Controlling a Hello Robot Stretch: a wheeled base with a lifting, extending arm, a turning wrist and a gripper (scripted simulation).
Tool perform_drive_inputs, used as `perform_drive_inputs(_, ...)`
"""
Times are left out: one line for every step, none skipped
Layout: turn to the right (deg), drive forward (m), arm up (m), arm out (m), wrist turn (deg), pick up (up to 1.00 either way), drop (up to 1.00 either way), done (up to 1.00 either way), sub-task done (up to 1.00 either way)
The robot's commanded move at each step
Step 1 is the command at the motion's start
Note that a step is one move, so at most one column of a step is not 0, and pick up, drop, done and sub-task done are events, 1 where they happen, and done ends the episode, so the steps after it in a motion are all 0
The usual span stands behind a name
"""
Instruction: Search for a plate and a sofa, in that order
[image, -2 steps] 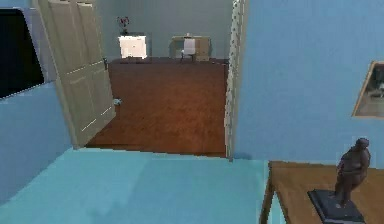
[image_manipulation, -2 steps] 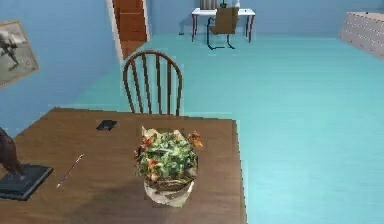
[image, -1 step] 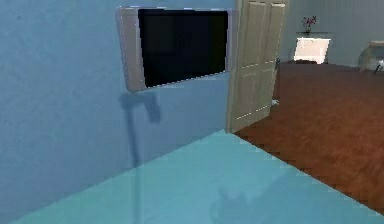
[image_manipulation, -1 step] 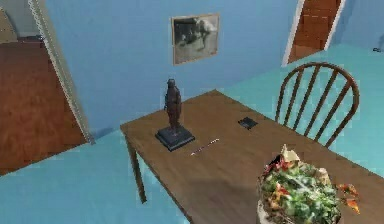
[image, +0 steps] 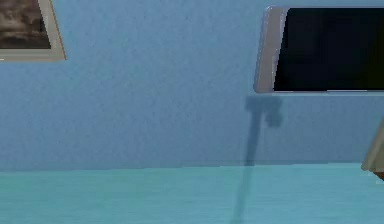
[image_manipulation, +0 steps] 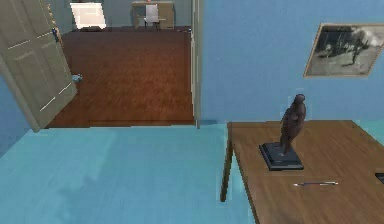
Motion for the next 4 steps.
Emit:
perform_drive_inputs(0.0,0.25,0.0,0.0,0.0,0.0,0.0,0.0,0.0)
perform_drive_inputs(-45.0,0.0,0.0,0.0,0.0,0.0,0.0,0.0,0.0)
perform_drive_inputs(-45.0,0.0,0.0,0.0,0.0,0.0,0.0,0.0,0.0)
perform_drive_inputs(0.0,0.5,0.0,0.0,0.0,0.0,0.0,0.0,0.0)
